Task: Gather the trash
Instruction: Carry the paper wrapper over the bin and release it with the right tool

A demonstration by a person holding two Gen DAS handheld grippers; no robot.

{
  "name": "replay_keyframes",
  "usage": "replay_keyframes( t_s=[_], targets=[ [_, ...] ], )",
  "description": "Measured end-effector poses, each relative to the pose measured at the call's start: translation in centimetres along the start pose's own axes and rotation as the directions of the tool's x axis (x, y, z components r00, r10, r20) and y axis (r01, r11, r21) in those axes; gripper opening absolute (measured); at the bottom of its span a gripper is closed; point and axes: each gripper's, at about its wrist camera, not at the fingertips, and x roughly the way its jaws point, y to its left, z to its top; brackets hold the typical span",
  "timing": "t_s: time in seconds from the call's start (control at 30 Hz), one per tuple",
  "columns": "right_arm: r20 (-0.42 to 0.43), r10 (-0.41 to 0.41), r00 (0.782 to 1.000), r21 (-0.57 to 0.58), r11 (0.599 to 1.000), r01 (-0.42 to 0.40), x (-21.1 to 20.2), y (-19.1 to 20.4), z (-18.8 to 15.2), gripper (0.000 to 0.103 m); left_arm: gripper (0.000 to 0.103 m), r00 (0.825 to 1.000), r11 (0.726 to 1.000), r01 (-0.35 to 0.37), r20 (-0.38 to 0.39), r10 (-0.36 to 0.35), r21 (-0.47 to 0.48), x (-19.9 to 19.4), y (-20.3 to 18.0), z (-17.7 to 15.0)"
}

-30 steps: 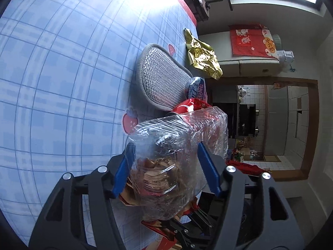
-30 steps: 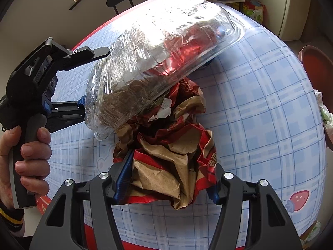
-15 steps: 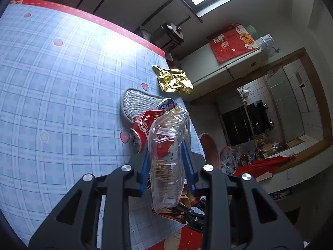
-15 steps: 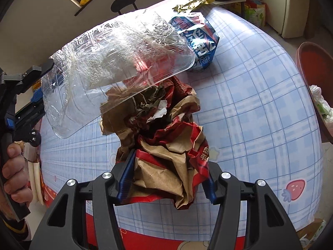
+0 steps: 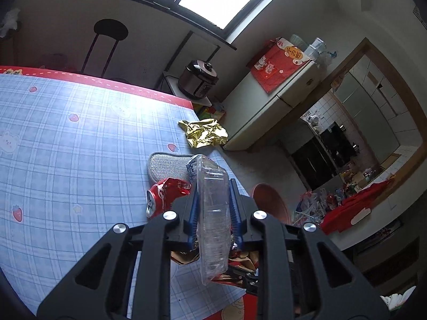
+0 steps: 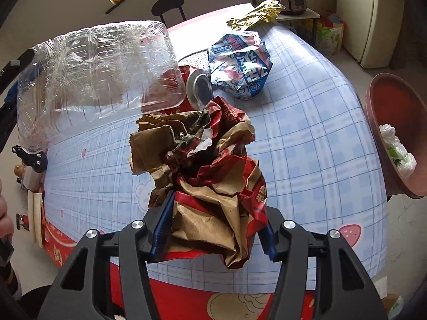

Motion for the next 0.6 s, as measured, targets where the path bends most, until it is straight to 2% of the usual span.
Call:
replay_keyframes(
  t_s=[0.2, 0.4, 0.5, 0.6],
  targets=[
    [0.064, -0.009, 0.998, 0.003, 1.000, 0.009, -2.5, -0.7, 0.1, 0.055, 0.019, 0.997, 0.998, -0.035, 0.071, 0.032, 0.051, -2.1, -1.7, 1.0],
    [0.150, -0.033, 0.988, 0.020, 0.999, 0.030, -5.9, -2.4, 0.8, 0.055, 0.019, 0.992, 0.994, -0.065, 0.117, 0.054, 0.088, -4.0, -2.8, 2.0],
    [0.210, -0.079, 0.975, 0.029, 0.997, 0.075, -8.3, -3.8, 1.3, 0.055, 0.019, 0.989, 0.993, -0.067, 0.134, 0.054, 0.094, -4.7, -3.3, 2.6],
    [0.271, -0.149, 0.951, 0.056, 0.989, 0.139, -11.1, -6.1, 2.3, 0.055, 0.019, 0.986, 0.991, -0.069, 0.156, 0.052, 0.112, -5.4, -4.2, 3.1]
  ],
)
